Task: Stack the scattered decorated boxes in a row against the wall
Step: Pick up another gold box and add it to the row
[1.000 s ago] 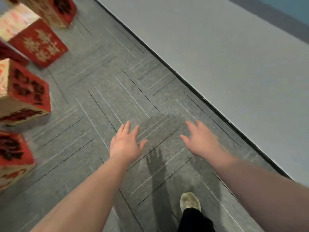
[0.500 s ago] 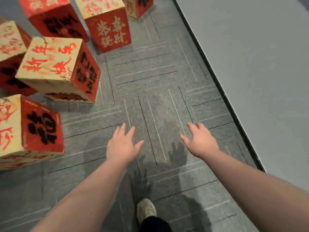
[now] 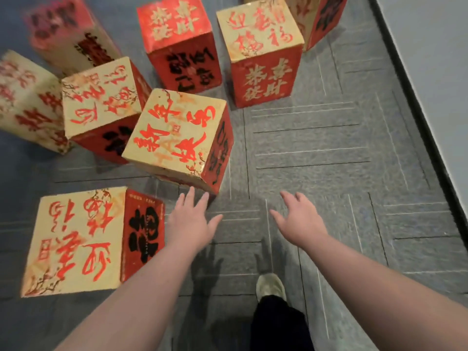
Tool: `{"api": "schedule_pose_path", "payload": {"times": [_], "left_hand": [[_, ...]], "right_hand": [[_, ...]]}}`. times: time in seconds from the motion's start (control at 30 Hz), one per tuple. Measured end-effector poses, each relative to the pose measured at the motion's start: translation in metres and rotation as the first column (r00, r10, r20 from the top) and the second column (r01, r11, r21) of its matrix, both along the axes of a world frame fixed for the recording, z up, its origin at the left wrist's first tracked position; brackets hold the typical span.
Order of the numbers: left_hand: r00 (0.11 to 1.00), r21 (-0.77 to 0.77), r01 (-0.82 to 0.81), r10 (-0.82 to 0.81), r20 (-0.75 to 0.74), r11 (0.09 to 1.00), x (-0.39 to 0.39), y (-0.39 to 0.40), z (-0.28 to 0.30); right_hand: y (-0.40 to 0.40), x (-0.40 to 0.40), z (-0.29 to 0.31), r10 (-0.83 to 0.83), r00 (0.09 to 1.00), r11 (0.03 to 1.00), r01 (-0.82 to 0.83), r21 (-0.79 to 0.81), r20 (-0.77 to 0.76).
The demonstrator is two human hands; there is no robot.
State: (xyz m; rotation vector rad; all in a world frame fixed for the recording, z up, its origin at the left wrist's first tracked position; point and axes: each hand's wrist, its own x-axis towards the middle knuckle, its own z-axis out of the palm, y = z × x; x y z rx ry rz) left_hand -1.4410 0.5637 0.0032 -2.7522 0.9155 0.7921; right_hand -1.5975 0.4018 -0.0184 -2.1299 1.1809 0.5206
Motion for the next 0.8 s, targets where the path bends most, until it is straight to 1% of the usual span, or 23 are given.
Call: {"api": "schedule_pose_path", "payload": {"times": [0.1,0.17,0.23,0.53,0.7,0.8], "left_hand": [[0.997,0.016,-0.045,0.044,0.062,0.999,0.072,-0.013,-0.01],[0.992,0.043,-0.107,0.103,0.077,0.993,0.107,-0.017,-0.018],[0.988,0.048,-0.136,0.132,0.078,0.99,0.132,-0.019,-0.027],[0.991,0.08,-0.128,0.125,0.044,0.989,0.234,-0.034,-0.06],[0.998,0.066,-0.053,0.05,0.034,0.996,0.31,-0.062,-0.094],[0.999,0.069,-0.034,0.032,0.035,0.997,0.35,-0.059,-0.108]], "right_hand": [[-0.027,0.069,-0.011,0.032,0.999,1.0,-0.031,-0.001,0.023],[-0.038,0.104,-0.018,0.049,0.999,0.999,-0.049,0.012,0.021],[-0.048,0.131,-0.024,0.069,0.998,0.997,-0.069,0.013,0.001],[-0.06,0.235,-0.045,0.089,0.995,0.994,-0.086,0.06,-0.044],[-0.066,0.297,-0.069,-0.007,0.999,0.998,0.009,0.068,-0.035],[-0.053,0.325,-0.085,-0.031,0.998,0.995,0.037,0.09,-0.063]]}}
